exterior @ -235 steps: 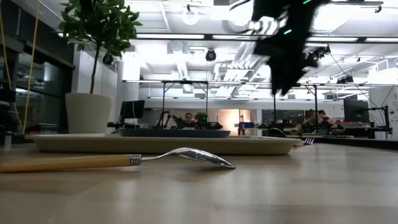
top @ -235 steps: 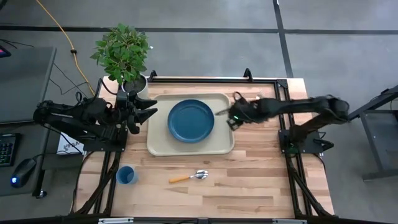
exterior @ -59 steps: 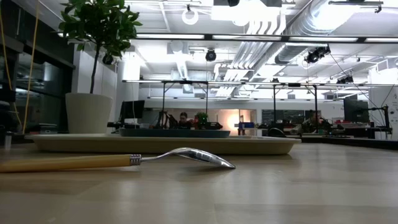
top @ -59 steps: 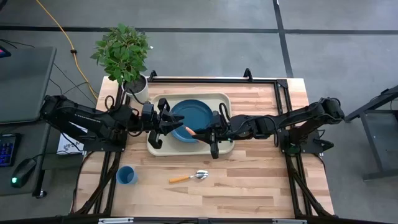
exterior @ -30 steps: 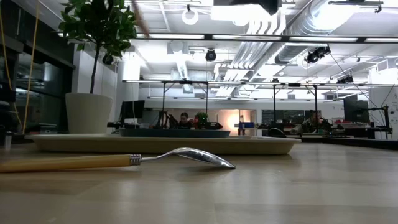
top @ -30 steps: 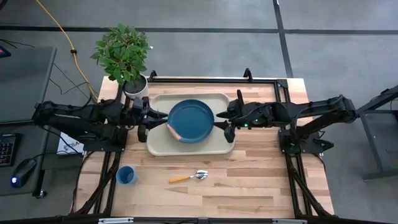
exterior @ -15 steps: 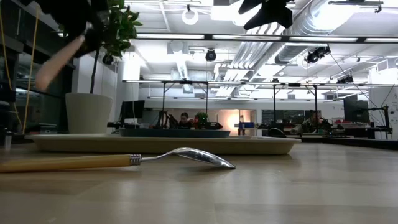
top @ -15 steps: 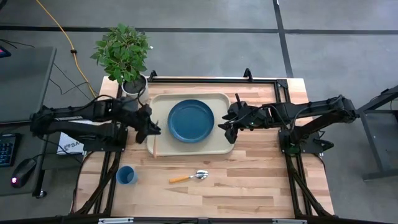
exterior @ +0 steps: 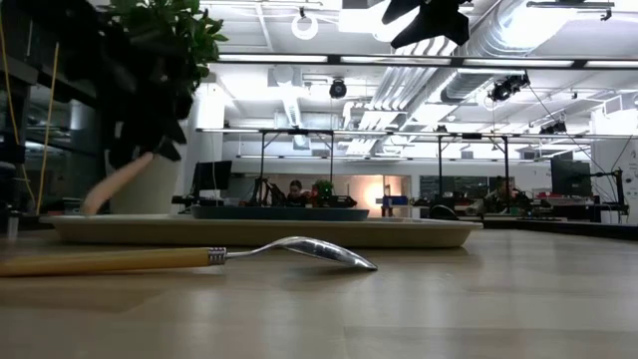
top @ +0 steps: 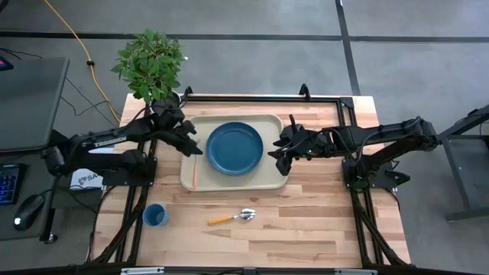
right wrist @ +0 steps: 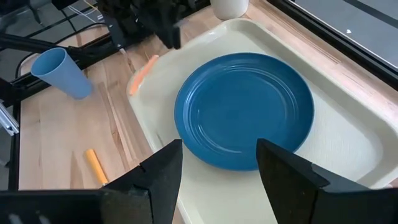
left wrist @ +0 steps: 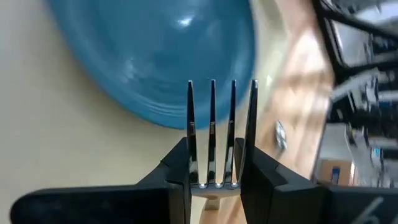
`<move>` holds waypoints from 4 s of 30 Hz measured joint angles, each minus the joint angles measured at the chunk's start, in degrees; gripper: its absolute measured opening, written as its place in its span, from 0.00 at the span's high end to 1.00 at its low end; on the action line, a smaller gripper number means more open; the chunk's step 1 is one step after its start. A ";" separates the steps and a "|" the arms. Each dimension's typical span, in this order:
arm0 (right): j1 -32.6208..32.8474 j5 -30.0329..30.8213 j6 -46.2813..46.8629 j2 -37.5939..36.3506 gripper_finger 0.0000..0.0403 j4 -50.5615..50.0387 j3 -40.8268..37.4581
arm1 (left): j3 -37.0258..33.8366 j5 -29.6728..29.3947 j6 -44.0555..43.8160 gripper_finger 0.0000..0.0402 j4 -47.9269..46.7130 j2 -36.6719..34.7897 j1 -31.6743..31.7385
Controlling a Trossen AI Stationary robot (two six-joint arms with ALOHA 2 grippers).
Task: Pick and place plate/cup/fork/spoon on tray
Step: Put the fork beside the plate on the serving tray
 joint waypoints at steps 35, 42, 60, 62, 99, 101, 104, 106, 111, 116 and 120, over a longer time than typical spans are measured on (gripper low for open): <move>0.00 3.37 4.37 0.00 0.51 0.13 0.00 | -2.06 -21.48 -11.00 0.80 6.49 10.78 0.93; 0.00 3.76 4.35 0.00 0.51 0.11 0.00 | -2.06 -22.79 -13.61 0.80 9.08 14.51 -1.64; 0.00 3.74 4.35 0.00 0.51 -0.24 0.00 | -2.06 -26.37 -12.79 0.70 10.49 17.36 -2.25; 0.00 3.74 4.33 0.00 0.51 -0.24 0.00 | -2.06 -26.53 -12.77 0.68 10.70 17.36 -2.17; 0.04 3.67 4.50 0.01 0.51 -0.28 0.00 | 7.16 -38.33 -9.37 1.00 -6.78 19.51 -10.30; 0.04 3.67 4.49 0.01 0.51 -0.28 0.00 | 7.16 -38.49 -10.03 1.00 -6.62 20.74 -10.41; 0.04 3.67 4.50 0.01 0.51 -0.28 0.00 | 7.16 -38.50 -11.41 1.00 -4.34 21.60 -11.28; 0.04 3.67 4.50 0.02 0.51 -0.28 0.00 | 7.16 -38.51 -12.02 1.00 -3.37 21.49 -11.86; 0.04 3.69 4.41 0.02 0.51 -0.28 0.00 | 7.16 -38.51 -13.29 1.00 -2.48 21.45 -13.14; 0.04 3.72 4.33 0.02 0.51 -0.28 0.00 | 7.16 -38.89 -14.44 1.00 -1.76 21.45 -14.03; 0.04 3.72 4.31 0.02 0.51 -0.29 0.00 | 7.16 -39.12 -15.04 1.00 -0.80 21.45 -14.71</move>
